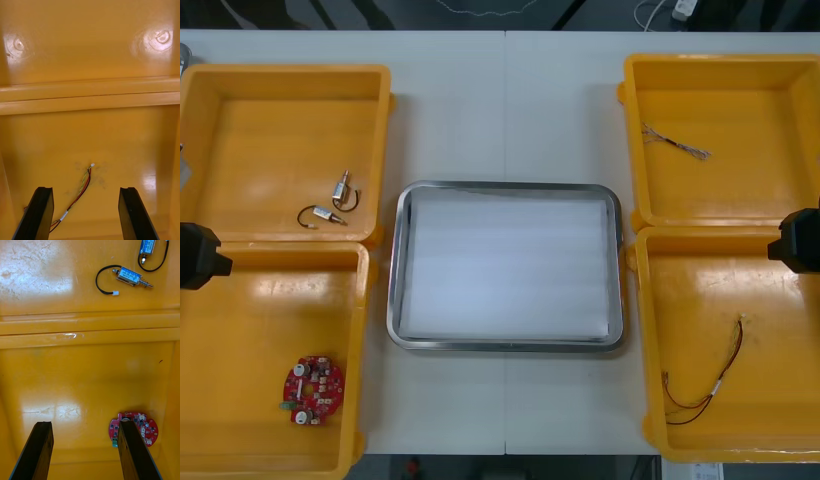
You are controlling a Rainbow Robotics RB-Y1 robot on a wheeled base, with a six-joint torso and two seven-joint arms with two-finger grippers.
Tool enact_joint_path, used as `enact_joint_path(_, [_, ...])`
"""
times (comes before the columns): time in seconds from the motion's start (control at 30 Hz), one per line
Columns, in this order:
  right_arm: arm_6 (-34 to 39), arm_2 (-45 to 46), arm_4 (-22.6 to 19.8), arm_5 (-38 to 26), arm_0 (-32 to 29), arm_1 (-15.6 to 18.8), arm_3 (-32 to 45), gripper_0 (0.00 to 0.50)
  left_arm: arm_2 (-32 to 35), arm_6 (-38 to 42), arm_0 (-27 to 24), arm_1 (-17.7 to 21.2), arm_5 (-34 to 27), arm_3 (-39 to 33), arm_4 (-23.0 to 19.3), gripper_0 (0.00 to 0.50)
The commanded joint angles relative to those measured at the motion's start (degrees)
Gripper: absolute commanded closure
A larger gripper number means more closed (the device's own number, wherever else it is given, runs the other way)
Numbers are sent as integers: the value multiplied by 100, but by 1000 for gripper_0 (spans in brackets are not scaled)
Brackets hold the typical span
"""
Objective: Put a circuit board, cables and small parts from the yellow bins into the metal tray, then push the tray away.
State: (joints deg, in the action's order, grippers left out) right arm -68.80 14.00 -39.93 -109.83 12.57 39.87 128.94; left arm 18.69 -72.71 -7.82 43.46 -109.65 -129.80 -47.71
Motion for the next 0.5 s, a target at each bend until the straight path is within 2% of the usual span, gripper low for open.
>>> enact_joint_path(0.03, [-99, 77, 11, -17, -70, 214, 158, 0, 170, 29, 105, 189, -35, -177, -37, 0])
enact_joint_path(0.5, [-99, 77, 11, -17, -70, 214, 158, 0, 170, 29, 105, 189, -35, -177, -37, 0])
